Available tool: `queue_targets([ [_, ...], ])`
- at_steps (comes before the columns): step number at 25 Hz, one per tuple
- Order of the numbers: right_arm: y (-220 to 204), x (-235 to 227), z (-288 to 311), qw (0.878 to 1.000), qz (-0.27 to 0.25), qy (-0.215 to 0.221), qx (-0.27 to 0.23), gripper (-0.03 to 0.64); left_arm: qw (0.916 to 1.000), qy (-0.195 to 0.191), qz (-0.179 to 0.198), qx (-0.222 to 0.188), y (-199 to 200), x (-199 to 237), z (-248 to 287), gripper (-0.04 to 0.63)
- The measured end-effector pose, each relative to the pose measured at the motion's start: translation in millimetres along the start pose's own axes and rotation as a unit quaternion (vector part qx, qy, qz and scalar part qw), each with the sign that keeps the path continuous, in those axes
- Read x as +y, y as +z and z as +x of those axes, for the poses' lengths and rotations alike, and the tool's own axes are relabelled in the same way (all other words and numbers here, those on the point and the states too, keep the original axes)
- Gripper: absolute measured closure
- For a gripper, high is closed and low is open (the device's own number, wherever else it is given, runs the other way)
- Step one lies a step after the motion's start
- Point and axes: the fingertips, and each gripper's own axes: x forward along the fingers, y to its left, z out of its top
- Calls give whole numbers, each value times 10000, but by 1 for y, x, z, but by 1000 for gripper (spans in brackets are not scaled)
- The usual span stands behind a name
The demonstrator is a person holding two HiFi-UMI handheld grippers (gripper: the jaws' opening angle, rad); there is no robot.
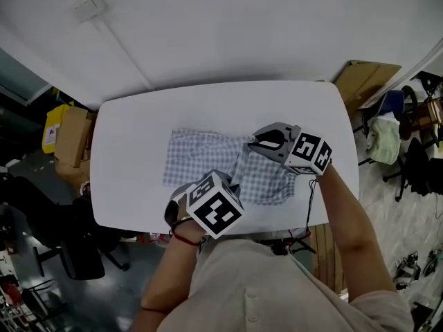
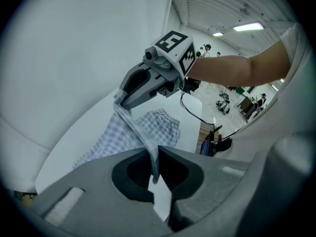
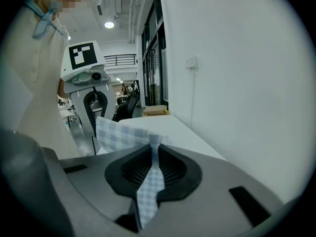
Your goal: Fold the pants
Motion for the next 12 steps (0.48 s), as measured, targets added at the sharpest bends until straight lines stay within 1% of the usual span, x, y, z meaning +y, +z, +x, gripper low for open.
queue_targets([
  [6, -50, 2, -9, 9992, 145, -54, 380, 568, 9993, -184, 189, 252, 10, -25, 47, 575],
  [12, -75, 2, -22, 9985, 298, -148, 427, 569, 9981, -237, 457, 345, 23, -49, 79, 575],
])
